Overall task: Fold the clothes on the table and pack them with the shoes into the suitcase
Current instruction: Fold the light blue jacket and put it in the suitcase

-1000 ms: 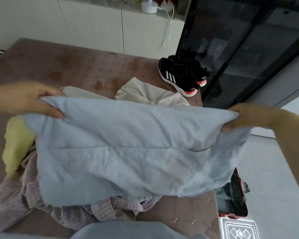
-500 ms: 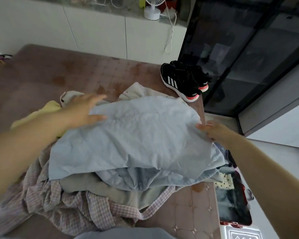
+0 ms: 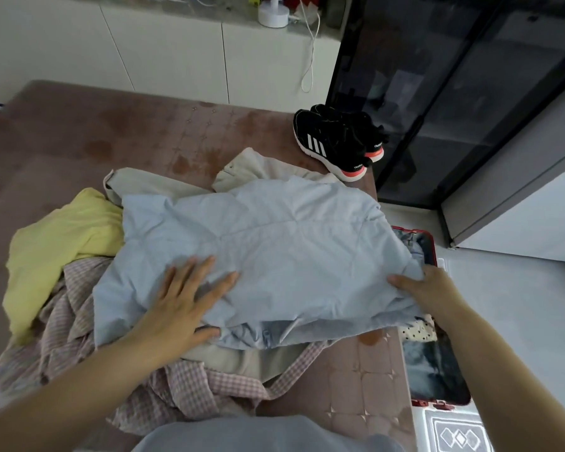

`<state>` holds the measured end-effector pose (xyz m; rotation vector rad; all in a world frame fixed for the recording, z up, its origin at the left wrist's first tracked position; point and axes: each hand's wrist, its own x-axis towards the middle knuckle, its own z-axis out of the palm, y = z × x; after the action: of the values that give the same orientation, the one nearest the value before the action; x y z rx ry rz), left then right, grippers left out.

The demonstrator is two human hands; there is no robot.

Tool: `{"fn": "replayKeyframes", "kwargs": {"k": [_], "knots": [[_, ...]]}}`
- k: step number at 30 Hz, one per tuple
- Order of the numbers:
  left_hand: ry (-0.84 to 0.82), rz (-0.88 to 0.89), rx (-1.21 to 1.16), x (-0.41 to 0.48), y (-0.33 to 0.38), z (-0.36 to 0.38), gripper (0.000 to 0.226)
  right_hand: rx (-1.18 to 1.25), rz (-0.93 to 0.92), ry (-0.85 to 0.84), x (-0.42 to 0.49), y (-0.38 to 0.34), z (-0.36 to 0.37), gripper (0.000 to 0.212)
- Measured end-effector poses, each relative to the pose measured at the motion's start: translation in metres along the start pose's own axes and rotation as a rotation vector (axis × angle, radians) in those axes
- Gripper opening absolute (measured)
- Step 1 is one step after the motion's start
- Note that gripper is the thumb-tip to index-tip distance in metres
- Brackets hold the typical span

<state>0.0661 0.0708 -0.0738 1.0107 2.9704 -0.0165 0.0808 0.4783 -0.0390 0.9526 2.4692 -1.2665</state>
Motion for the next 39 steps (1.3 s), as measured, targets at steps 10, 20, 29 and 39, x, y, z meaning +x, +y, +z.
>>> {"fn": "replayKeyframes", "kwargs": {"k": [10,20,29,39], "knots": [[-0.138,0.255,-0.112,-0.013,-0.019,-0.016,0.035,0.037,0.069,0.020,-0.024,0.009,0.008,0.042],[-0.178,0.058,-0.428,0.082,0.083,-0.041,0.070,0.716,0.108,-0.341,-0.084,-0.036,-0.016,0.025],[-0.152,-0.433,-1.641,0.078,0.010,-0.103,0.063,0.284,-0.506,-0.675,-0.132,-0.160,0.046,0.070],[0.277,-0.739,-1.157,0.044,-0.115,-0.109,0.075,-0.587,-0.873,-0.659,-0.175,-0.214,0.264,0.090]]}}
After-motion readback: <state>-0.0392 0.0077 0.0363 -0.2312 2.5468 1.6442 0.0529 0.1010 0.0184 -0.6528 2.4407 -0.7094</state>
